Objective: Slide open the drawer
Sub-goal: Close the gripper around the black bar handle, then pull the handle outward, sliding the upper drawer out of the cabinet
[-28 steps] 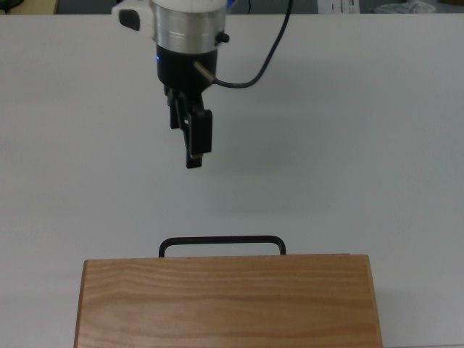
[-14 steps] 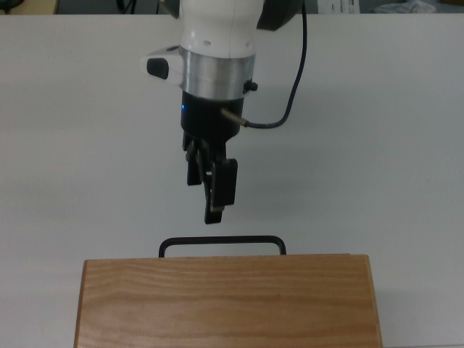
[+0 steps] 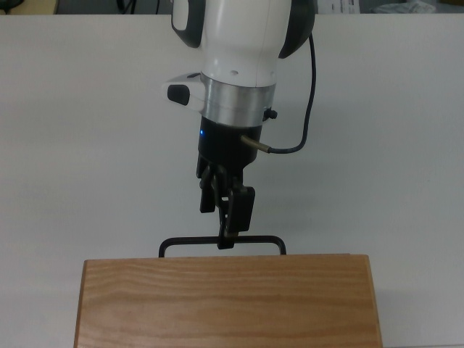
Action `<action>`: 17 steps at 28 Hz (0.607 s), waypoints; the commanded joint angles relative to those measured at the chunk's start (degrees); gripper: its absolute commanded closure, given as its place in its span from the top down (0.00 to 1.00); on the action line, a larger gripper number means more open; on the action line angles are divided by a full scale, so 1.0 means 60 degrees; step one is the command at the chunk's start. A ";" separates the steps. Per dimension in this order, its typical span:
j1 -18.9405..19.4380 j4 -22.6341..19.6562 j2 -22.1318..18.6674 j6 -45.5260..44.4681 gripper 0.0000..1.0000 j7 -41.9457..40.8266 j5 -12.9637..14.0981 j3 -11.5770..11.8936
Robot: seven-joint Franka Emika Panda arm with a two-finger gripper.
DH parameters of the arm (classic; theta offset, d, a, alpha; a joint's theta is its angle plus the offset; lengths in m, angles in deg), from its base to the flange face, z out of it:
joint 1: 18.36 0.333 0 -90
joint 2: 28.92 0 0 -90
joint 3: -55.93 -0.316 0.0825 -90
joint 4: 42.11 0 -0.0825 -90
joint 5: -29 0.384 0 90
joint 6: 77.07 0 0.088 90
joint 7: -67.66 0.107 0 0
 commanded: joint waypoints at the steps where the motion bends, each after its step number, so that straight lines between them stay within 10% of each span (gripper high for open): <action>1: 0.0158 0.0576 0.0399 0.0079 0.85 0.0264 -0.0280 -0.0051; 5: 0.0158 0.0592 0.0428 0.0079 0.78 0.0264 -0.0280 -0.0036; 14: 0.0070 0.0504 0.0370 -0.0082 0.00 0.0351 -0.0265 -0.0036; 17: 0.0041 0.0489 0.0326 -0.0256 0.00 0.0673 -0.0265 -0.0051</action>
